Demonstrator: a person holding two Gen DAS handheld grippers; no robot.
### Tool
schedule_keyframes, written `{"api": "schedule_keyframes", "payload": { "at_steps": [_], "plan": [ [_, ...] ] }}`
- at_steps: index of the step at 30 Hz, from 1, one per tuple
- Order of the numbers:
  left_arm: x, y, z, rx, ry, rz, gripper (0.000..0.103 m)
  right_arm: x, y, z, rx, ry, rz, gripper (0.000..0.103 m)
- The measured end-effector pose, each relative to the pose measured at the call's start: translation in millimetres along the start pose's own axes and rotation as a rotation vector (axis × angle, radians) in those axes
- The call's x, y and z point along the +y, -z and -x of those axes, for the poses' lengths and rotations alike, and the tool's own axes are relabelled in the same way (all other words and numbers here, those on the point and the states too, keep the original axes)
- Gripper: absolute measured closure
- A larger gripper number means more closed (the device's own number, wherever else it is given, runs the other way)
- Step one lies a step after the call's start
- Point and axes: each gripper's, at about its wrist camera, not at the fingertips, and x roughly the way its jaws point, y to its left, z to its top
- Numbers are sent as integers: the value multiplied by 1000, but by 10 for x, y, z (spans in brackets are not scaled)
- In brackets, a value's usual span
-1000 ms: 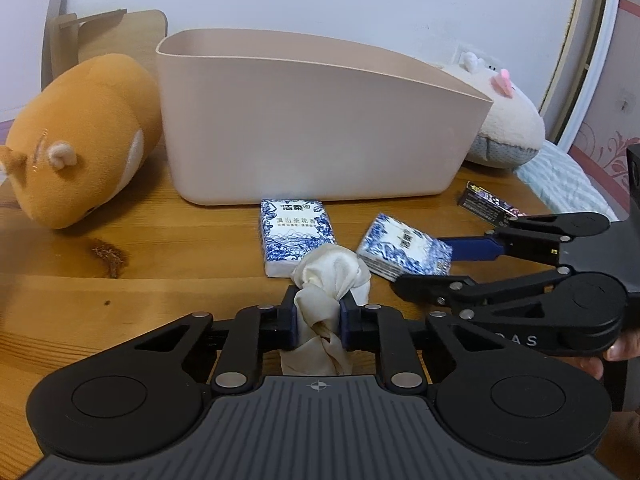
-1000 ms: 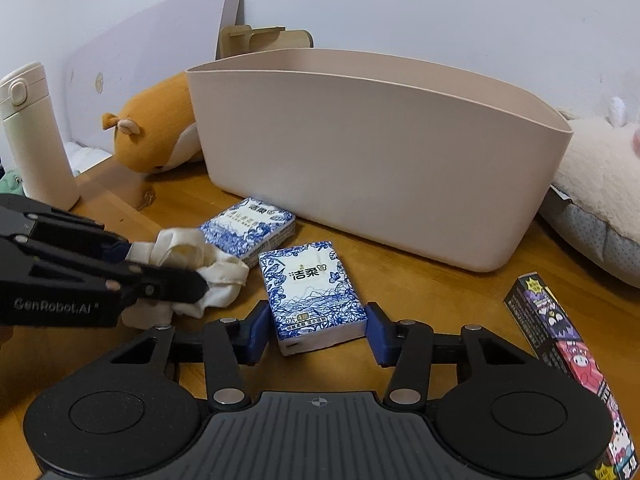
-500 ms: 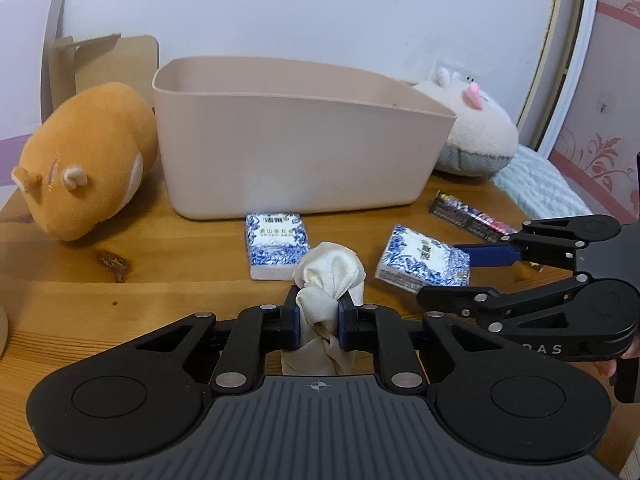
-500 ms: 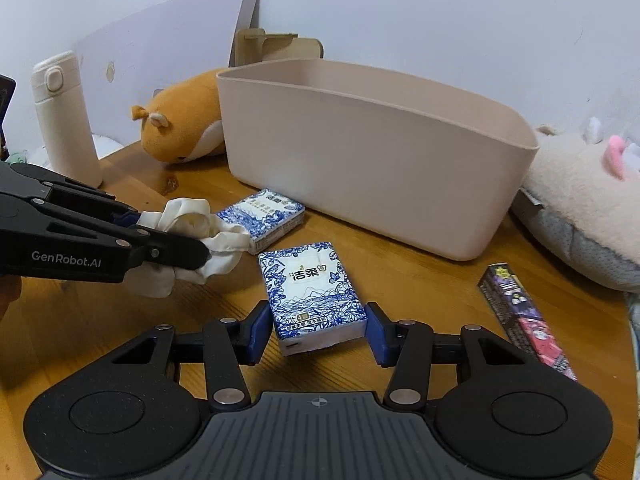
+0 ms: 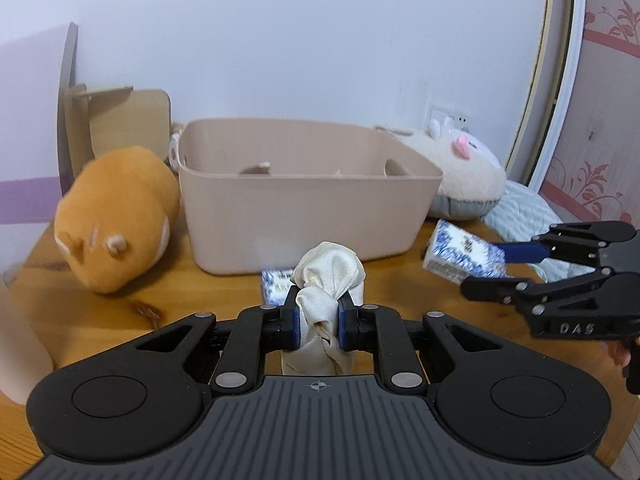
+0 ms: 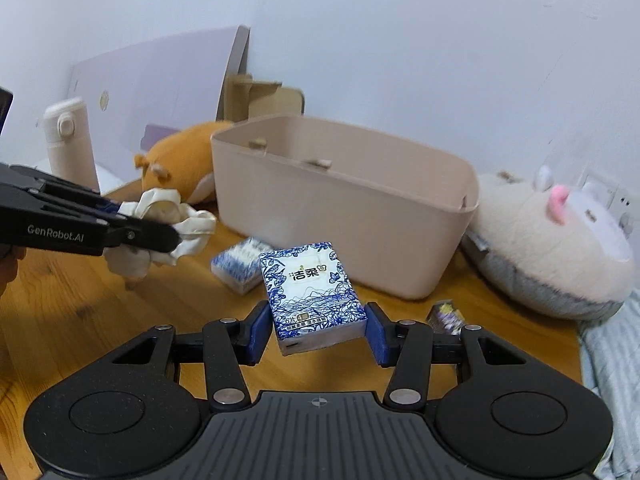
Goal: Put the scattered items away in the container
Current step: 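Lift and carry scrunchie and tissue packet over the container with both tools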
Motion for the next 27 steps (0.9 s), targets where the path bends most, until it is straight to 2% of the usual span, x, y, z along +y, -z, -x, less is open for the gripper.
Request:
{"api": "schedule_keyframes", "payload": {
  "at_steps": [13, 23, 27],
  "plan": [
    [116, -563, 80, -76, -25, -21, 87, -223, -479, 138, -98, 73, 12, 56],
    [165, -1107, -113, -103, -41, -31, 87, -327, -887, -90, -153, 78, -31, 56],
    [191, -1264, -284, -97, -45, -30, 86, -370, -951, -207, -163, 66, -75, 56]
  ]
}}
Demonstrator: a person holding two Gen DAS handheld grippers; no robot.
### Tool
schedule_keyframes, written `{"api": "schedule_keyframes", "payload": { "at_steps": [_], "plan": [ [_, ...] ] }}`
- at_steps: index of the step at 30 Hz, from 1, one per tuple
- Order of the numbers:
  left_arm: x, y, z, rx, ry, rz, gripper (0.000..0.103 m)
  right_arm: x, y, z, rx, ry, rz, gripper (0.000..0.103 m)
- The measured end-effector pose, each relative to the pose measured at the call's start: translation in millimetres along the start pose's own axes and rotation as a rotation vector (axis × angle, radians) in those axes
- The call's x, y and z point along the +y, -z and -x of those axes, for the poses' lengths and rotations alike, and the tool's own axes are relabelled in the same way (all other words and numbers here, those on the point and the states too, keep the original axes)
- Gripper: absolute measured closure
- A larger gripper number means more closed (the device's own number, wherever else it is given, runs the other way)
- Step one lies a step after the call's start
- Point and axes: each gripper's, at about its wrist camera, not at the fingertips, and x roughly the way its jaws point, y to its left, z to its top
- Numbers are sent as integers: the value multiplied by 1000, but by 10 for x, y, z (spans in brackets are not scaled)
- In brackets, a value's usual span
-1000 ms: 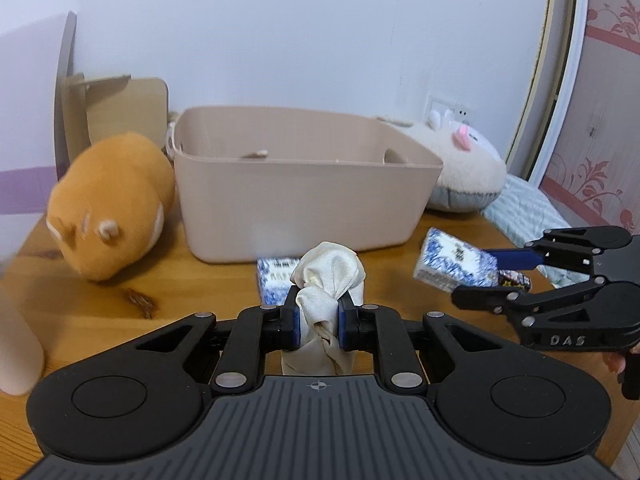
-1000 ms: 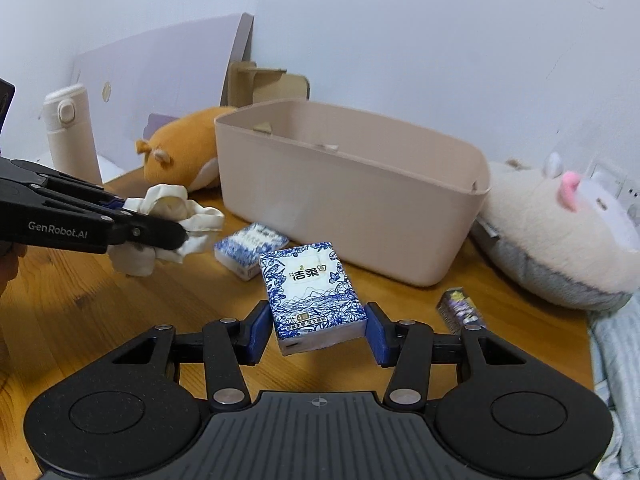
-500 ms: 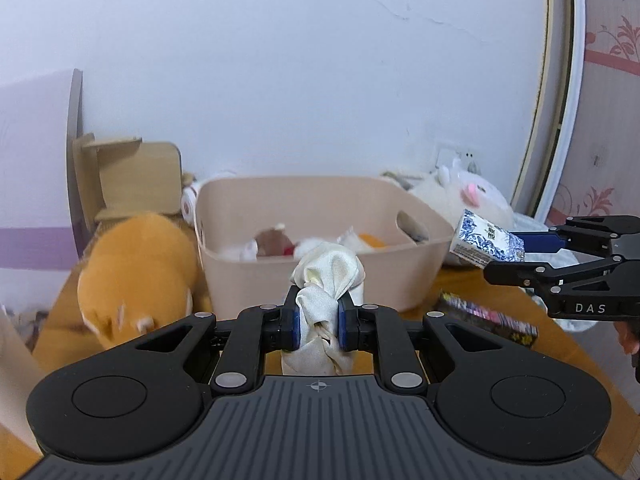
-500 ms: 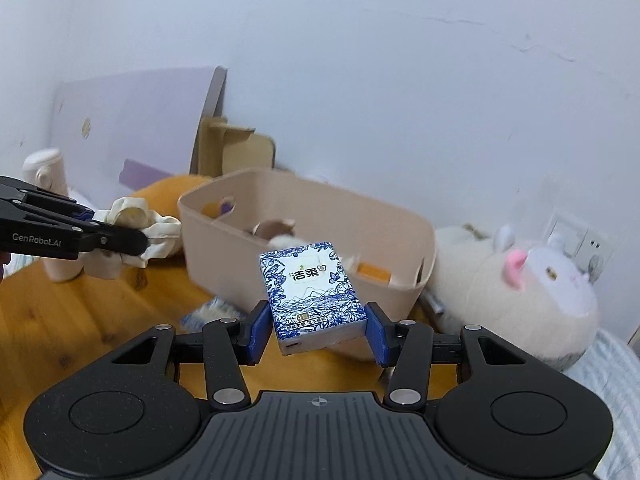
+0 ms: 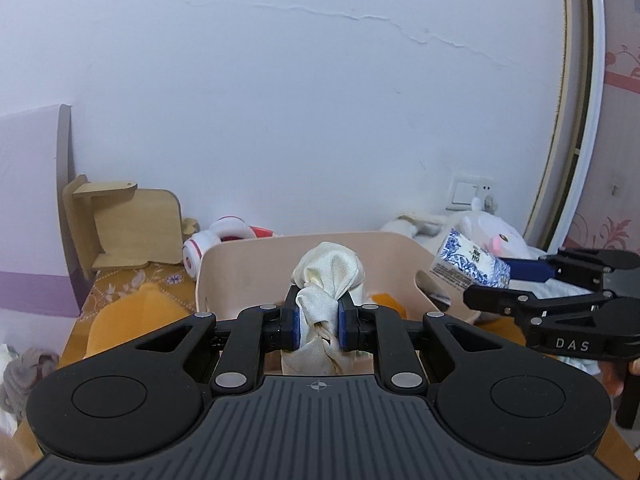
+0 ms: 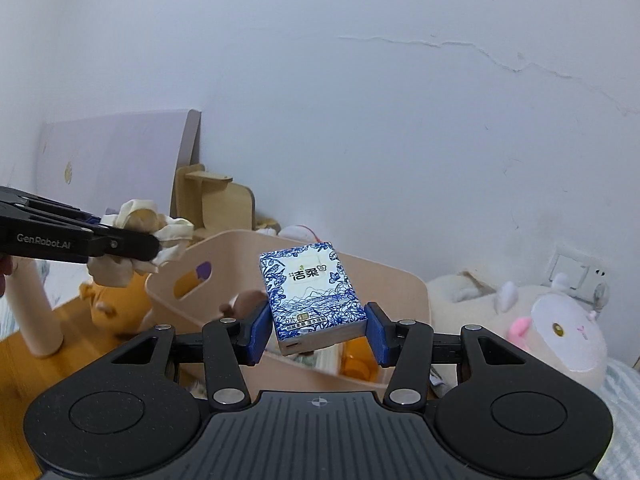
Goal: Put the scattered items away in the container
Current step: 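Lift and carry scrunchie and tissue packet over the container with both tools, then open left tool dropping scrunchie while right tool releases tissue packet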
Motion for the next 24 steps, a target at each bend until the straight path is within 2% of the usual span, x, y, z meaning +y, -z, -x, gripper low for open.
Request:
{"api": "schedule_keyframes", "payload": {
  "at_steps": [6, 15, 24],
  "plan": [
    [55, -80, -369, 49, -22, 3, 86, -80, -44, -293, 25, 3, -62, 56],
    [143, 5, -913, 170, -90, 1, 86, -56, 51, -741, 114, 24, -52, 56],
    [257, 121, -1144, 249, -109, 43, 81, -142, 155, -1042, 173, 36, -80, 56]
  ]
}}
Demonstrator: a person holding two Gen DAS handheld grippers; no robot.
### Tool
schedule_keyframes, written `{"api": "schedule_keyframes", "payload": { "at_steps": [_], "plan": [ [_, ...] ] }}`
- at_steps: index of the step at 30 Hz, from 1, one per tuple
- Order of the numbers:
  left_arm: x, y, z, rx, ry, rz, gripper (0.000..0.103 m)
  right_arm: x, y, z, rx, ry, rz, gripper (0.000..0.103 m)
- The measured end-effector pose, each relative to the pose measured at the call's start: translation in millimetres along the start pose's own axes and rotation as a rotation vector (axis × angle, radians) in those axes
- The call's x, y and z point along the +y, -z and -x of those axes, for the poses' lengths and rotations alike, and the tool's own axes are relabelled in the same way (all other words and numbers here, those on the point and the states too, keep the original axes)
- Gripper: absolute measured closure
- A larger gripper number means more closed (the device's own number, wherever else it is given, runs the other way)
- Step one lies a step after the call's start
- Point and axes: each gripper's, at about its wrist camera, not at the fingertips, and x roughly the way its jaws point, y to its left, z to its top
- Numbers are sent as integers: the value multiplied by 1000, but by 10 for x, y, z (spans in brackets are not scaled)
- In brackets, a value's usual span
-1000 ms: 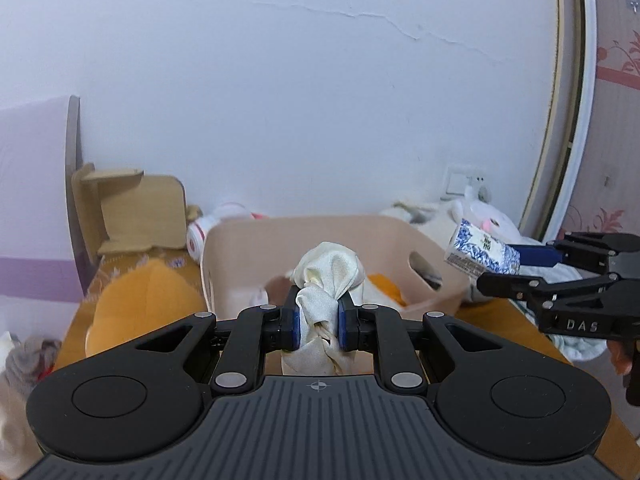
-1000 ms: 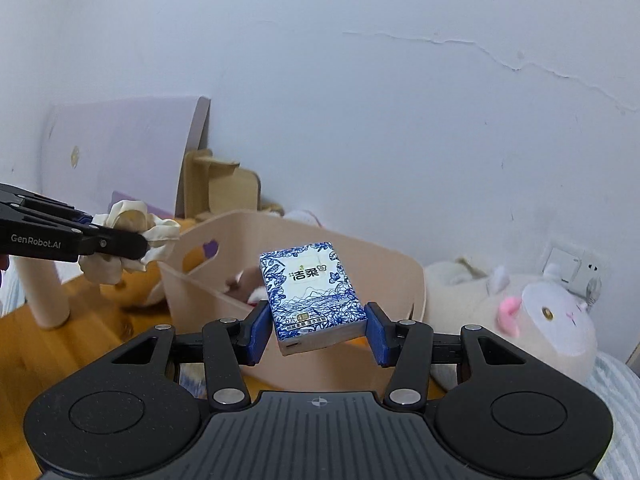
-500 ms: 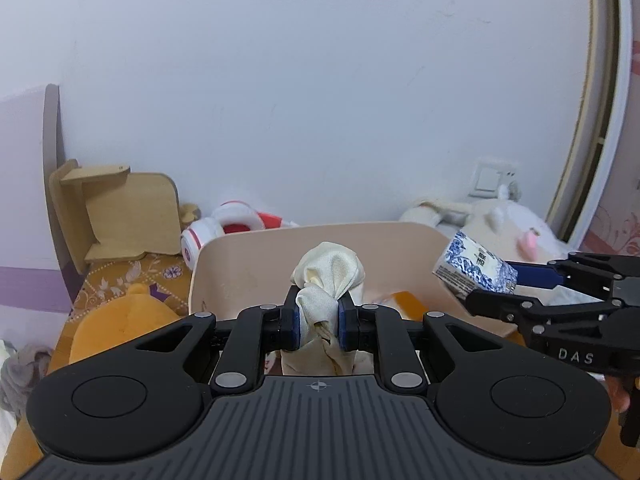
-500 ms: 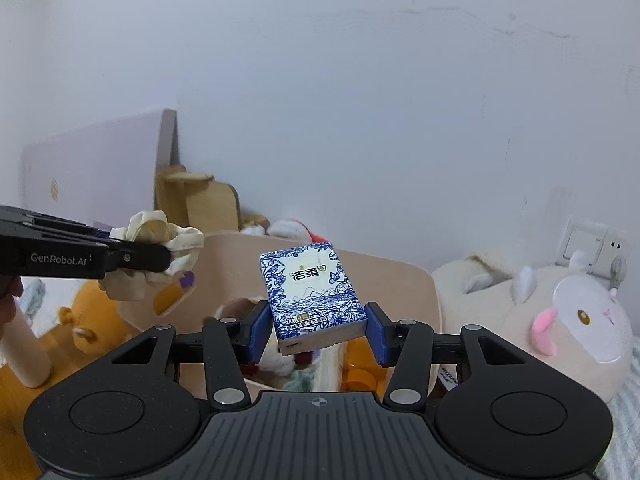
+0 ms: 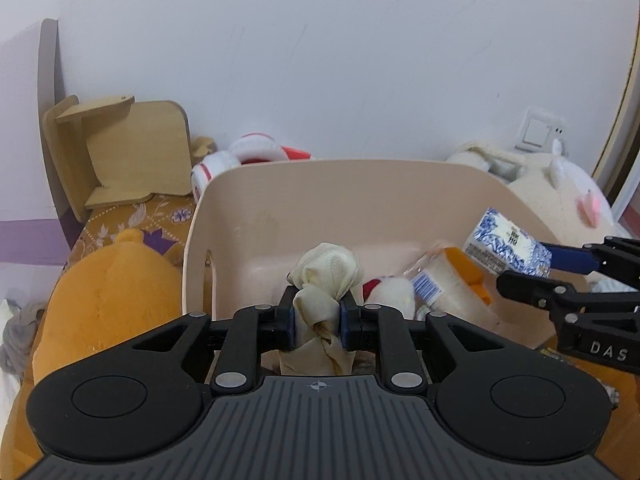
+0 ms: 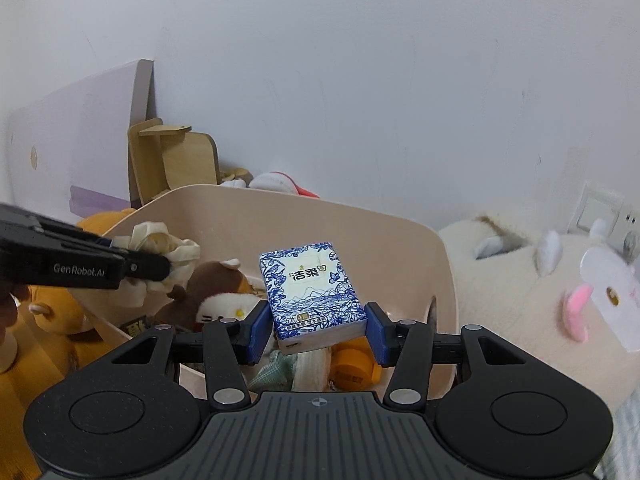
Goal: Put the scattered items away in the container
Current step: 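Open left tool dropping scrunchie while right tool releases tissue packet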
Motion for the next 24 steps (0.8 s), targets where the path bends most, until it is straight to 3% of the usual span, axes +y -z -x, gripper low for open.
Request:
{"api": "schedule_keyframes", "payload": {
  "at_steps": [7, 9, 11, 14, 17, 18, 24],
  "plan": [
    [-37, 76, -28, 14, -15, -41, 73, 40, 55, -54, 43, 23, 22, 56],
    [-60, 83, -19, 15, -25, -53, 68, 48, 75, -51, 58, 17, 23, 57],
    [-72, 89, 6, 12, -36, -54, 55, 55, 82, -39, 57, 15, 21, 55],
    [-78, 87, 86, -23, -31, -52, 37, 57, 74, -1, 45, 26, 19, 43],
    [-84, 76, 170, -60, -27, -55, 20, 57, 68, 83, 6, 42, 1, 17],
    [-83, 75, 195, -70, -24, -54, 19, 57, 62, 116, -10, 42, -5, 11],
    [-49, 88, 346, -104, -9, -19, 18, 99, 30, 303, -57, 29, -14, 1]
  ]
}}
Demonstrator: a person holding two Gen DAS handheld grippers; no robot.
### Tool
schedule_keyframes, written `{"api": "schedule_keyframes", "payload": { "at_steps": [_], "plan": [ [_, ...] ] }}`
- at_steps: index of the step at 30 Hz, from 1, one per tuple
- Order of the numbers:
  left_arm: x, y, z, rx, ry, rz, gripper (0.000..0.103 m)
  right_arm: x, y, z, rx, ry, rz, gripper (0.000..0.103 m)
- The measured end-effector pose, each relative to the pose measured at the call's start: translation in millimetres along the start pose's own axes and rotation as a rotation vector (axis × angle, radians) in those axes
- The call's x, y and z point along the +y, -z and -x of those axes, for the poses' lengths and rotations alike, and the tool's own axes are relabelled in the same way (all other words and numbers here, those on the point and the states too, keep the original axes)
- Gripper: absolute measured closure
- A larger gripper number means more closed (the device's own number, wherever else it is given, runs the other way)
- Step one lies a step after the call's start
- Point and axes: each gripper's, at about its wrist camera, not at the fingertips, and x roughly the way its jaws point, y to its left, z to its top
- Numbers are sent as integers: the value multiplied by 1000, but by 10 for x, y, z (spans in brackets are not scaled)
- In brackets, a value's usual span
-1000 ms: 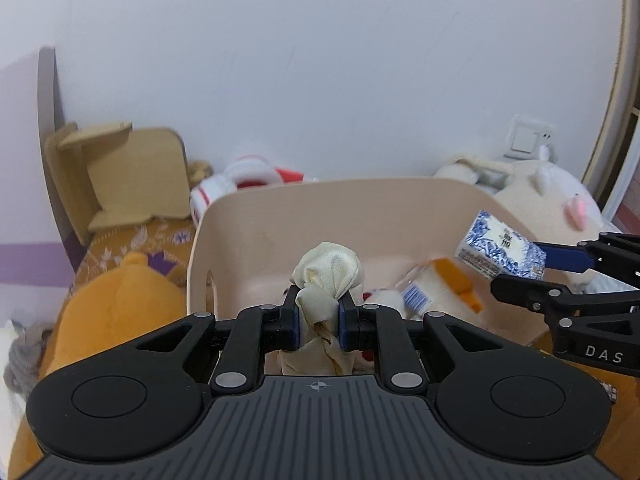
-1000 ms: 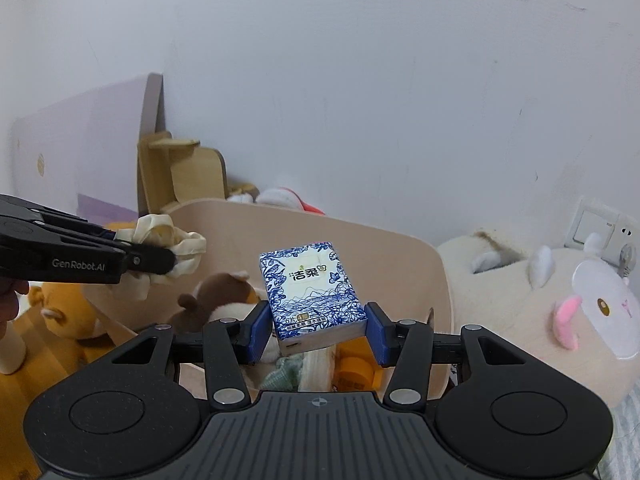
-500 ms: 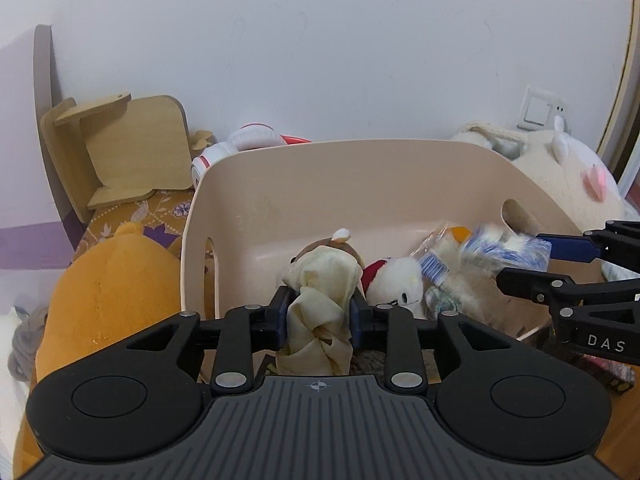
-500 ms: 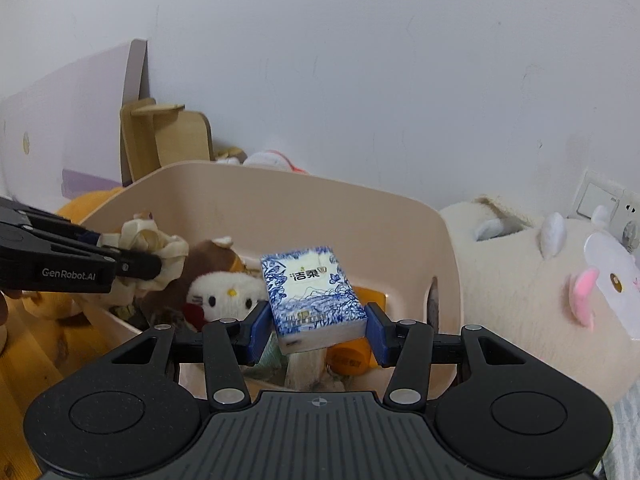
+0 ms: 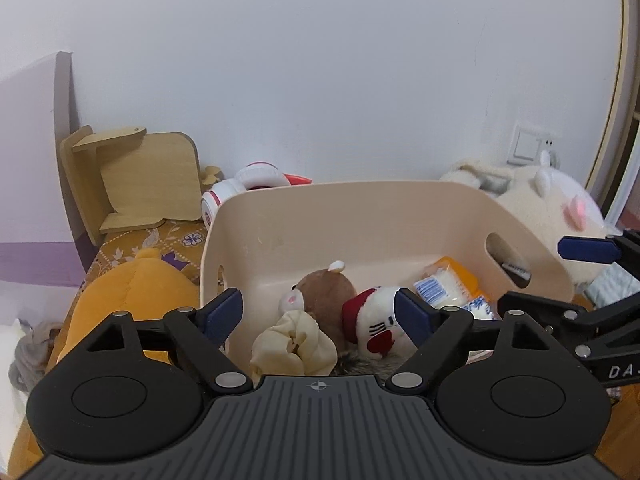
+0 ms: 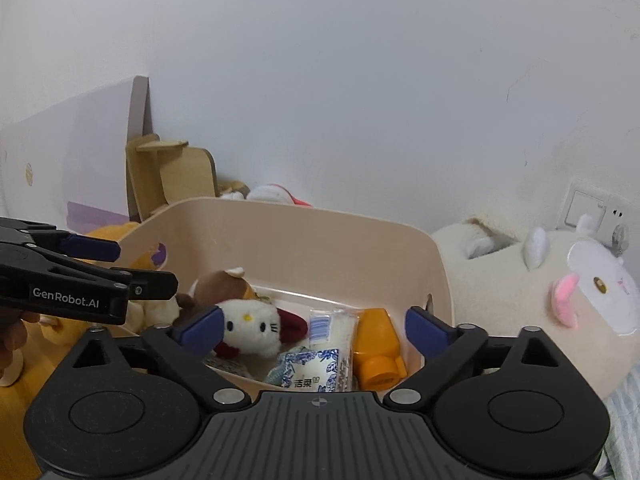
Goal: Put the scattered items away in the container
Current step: 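Open left tool dropping scrunchie while right tool releases tissue packet, then withdraw both tools toward the last tissue packet and pink candy stick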
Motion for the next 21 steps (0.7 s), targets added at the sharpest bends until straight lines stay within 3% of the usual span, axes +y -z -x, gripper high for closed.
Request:
{"api": "schedule_keyframes", "payload": {
  "at_steps": [12, 21],
  "plan": [
    [-52, 123, 416, -61, -2, -14, 18, 16, 63, 394, -39, 15, -6, 0],
    [-171, 423, 808, -90, 30, -60, 18, -108, 277, 811, -82, 45, -35, 0]
  ]
}}
